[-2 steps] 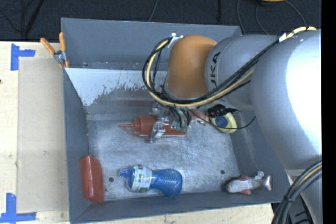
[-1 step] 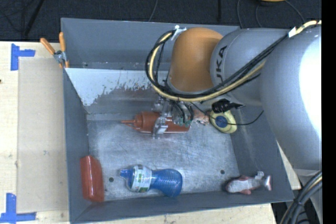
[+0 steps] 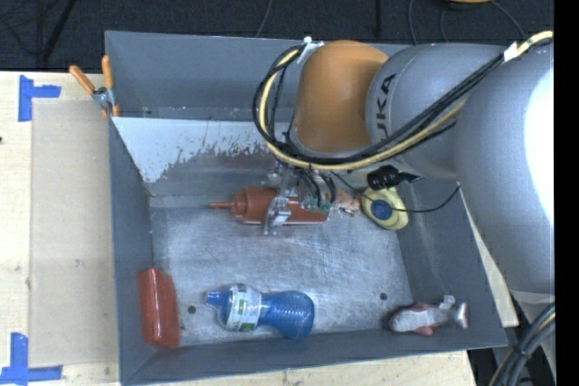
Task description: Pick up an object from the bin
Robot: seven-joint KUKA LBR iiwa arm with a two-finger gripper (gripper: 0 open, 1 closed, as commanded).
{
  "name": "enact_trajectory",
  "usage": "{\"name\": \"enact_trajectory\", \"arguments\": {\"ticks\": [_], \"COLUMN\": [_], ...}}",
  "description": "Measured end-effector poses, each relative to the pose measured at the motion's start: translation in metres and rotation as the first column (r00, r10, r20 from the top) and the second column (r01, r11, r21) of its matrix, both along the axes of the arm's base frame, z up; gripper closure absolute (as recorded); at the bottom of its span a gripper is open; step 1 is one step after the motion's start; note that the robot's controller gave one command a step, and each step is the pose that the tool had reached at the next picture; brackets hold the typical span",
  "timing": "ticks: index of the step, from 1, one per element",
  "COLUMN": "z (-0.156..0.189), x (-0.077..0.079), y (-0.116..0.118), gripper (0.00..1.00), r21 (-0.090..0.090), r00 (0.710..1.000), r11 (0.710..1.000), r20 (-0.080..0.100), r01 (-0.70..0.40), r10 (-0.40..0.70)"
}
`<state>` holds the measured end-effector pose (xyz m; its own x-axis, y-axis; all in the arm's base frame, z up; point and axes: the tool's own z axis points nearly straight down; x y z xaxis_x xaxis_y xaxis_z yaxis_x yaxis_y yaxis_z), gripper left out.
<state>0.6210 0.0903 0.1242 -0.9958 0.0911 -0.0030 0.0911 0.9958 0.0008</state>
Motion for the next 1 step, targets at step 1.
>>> {"name": "enact_trajectory", "arguments": {"ticks": [1], "z": [0.007], "x": [-0.0002], "y": [-0.0001], "gripper": [1.0], "r21": [0.0], "r00": [1.0], "r11": [1.0], "r20": [0.0], "r01": [0.0], "r10": [0.0]}}
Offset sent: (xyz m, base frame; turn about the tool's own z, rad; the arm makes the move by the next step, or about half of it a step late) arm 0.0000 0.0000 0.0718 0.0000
